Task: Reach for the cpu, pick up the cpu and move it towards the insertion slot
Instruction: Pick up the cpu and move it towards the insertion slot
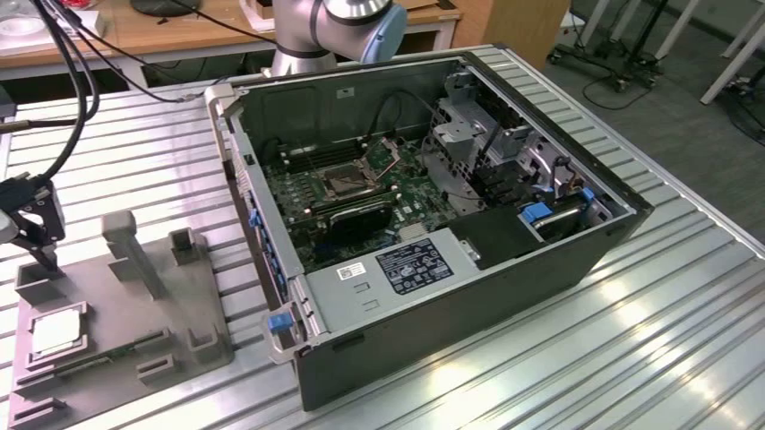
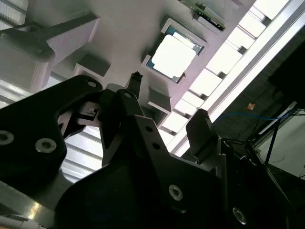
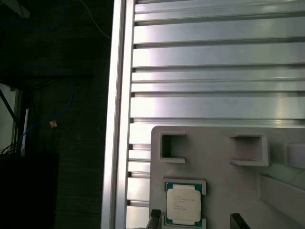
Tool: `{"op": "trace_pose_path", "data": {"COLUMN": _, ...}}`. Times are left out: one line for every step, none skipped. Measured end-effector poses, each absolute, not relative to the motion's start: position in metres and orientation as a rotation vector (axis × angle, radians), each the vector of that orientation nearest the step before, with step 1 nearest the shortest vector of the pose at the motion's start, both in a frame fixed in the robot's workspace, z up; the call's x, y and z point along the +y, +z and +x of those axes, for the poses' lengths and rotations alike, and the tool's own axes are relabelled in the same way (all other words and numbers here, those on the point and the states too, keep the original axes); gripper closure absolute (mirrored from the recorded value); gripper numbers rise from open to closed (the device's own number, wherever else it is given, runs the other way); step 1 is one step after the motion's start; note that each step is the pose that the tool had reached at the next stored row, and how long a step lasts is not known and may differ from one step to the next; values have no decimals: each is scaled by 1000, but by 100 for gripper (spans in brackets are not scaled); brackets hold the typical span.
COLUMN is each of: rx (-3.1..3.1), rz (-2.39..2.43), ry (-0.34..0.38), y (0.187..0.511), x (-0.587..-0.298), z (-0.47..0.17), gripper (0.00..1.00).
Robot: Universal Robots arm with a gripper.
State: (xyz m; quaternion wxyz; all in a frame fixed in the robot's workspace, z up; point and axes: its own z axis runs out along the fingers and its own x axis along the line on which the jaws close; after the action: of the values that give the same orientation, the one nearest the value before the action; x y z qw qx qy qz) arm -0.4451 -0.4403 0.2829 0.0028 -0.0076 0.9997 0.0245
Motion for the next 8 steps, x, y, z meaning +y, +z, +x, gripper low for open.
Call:
{"op": "trace_pose_path", "data": {"rx": 3135, "rz": -24, "ry": 77, "y": 282, "x": -440, "z": -445, "gripper": 35}}
{"op": "trace_pose_path", "data": {"rx": 3135, "rz": -24, "ry": 77, "y": 281, "x": -441, "z": -445, "gripper": 35}}
{"op": "trace_pose_path", "data": {"rx": 3135, "rz": -25, "ry": 77, "y": 279, "x": -441, "z": -445, "gripper": 35}}
{"op": "trace_pose_path", "data": {"rx": 3135, "rz": -25, "ry": 77, "y": 278, "x": -441, "z": -445, "gripper": 35}}
{"op": "trace_pose_path", "data": {"rx": 3135, "rz": -26, "ry": 77, "y": 276, "x": -441, "z": -445, "gripper": 35}}
{"op": "trace_pose_path", "data": {"rx": 3135, "rz": -28, "ry": 77, "y": 274, "x": -441, "z": -445, "gripper": 35}}
{"op": "trace_pose_path", "data": {"rx": 3135, "rz": -29, "ry": 77, "y": 273, "x": -441, "z": -445, "gripper": 35}}
{"op": "trace_pose_path", "data": {"rx": 3135, "rz": -30, "ry": 77, "y": 271, "x": -441, "z": -445, "gripper": 35}}
